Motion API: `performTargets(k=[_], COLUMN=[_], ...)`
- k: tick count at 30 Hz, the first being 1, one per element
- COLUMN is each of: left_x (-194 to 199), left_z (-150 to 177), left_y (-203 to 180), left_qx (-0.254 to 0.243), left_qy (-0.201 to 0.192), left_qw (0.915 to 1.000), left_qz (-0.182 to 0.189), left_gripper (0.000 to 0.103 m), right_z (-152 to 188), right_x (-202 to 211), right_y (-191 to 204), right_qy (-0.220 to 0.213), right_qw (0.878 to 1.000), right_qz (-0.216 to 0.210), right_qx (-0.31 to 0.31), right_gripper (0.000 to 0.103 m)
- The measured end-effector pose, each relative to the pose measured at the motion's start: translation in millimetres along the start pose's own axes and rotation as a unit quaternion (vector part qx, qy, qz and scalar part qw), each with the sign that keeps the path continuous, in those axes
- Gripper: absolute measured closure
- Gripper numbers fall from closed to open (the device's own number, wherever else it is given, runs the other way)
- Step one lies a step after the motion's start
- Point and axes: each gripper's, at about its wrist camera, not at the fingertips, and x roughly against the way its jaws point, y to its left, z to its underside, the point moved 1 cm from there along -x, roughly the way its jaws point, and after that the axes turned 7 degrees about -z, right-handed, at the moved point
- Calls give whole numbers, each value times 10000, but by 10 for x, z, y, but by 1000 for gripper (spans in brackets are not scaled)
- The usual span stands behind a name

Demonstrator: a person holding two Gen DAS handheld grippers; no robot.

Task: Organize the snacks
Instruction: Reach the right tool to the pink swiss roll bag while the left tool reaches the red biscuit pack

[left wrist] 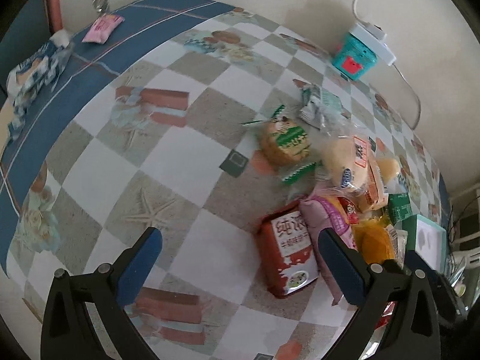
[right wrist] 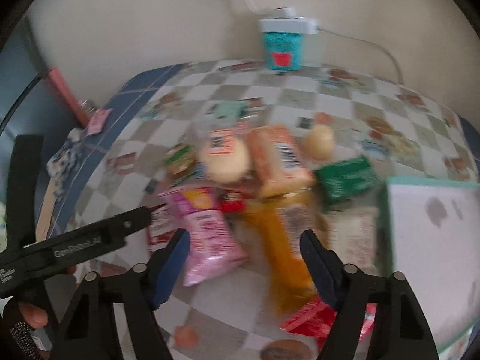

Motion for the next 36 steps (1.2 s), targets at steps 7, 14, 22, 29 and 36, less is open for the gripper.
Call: performTargets(k=[7, 14, 22, 29, 36], left_x=[-14, -52, -104, -217, -175], left_z=[-22, -18, 11, 51, 54], left_y=[96, 53, -126, -329, -270], left_qx=[186, 141, -68, -355, -440], left_qy=[39, 103, 208, 336, 161], left_qw=[9996, 9993, 9991, 9986, 9989], left_qz=[202, 335, 376, 205, 41], left_gripper=[0, 6, 19, 36, 52], right_z=[12, 66, 72, 95, 94], right_x=[-369, -569, -532, -502, -519], right_y=[167, 111, 23, -41, -26], right_qy=[323, 523, 491, 524, 550], right_qw=[9988, 9979, 9982, 9981, 9981], right_qz=[-295, -368, -338, -318, -270], right_qx=[221, 29, -56, -107, -39], right_gripper=[39, 45, 52, 52, 52])
